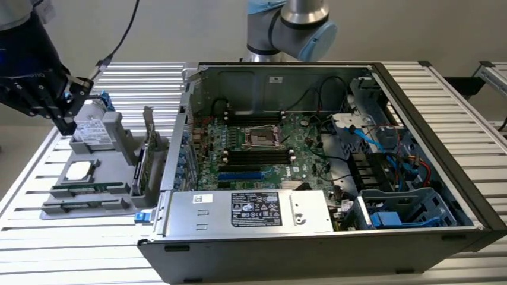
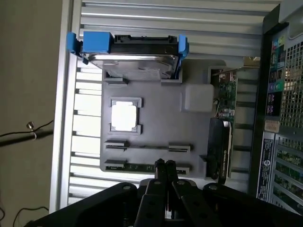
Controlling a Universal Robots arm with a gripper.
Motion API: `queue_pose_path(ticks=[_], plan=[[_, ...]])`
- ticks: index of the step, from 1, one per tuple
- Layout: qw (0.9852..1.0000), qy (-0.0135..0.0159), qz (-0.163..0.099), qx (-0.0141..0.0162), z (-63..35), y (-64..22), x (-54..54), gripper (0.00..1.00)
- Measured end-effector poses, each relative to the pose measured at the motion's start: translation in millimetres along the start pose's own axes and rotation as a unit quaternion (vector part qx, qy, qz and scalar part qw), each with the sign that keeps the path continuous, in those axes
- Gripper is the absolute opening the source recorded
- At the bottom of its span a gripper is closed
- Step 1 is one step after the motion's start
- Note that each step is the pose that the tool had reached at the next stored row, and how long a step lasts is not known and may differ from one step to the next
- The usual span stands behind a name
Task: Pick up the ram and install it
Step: 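Reach for the ram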
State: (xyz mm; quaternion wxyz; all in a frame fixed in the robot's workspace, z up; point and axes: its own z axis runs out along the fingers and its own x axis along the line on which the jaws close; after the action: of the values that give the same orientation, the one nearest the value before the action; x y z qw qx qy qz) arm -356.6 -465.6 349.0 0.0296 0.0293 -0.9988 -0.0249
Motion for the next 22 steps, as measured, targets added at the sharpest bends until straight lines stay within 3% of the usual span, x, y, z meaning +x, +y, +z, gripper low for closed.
queue_pose_path(ticks=[7, 12, 18, 22], plan=[[0.9999, 0.0090, -0.011, -0.0032, 12.0, -15.4, 0.2, 0.10], [0.9996, 0.0105, -0.026, -0.0032, 21.0, -17.4, 2.4, 0.10], [0.9994, 0.0089, -0.032, -0.0027, 32.0, -17.3, 12.3, 0.10], [0.9993, 0.0017, -0.038, -0.0015, 35.4, -17.5, 12.5, 0.10]])
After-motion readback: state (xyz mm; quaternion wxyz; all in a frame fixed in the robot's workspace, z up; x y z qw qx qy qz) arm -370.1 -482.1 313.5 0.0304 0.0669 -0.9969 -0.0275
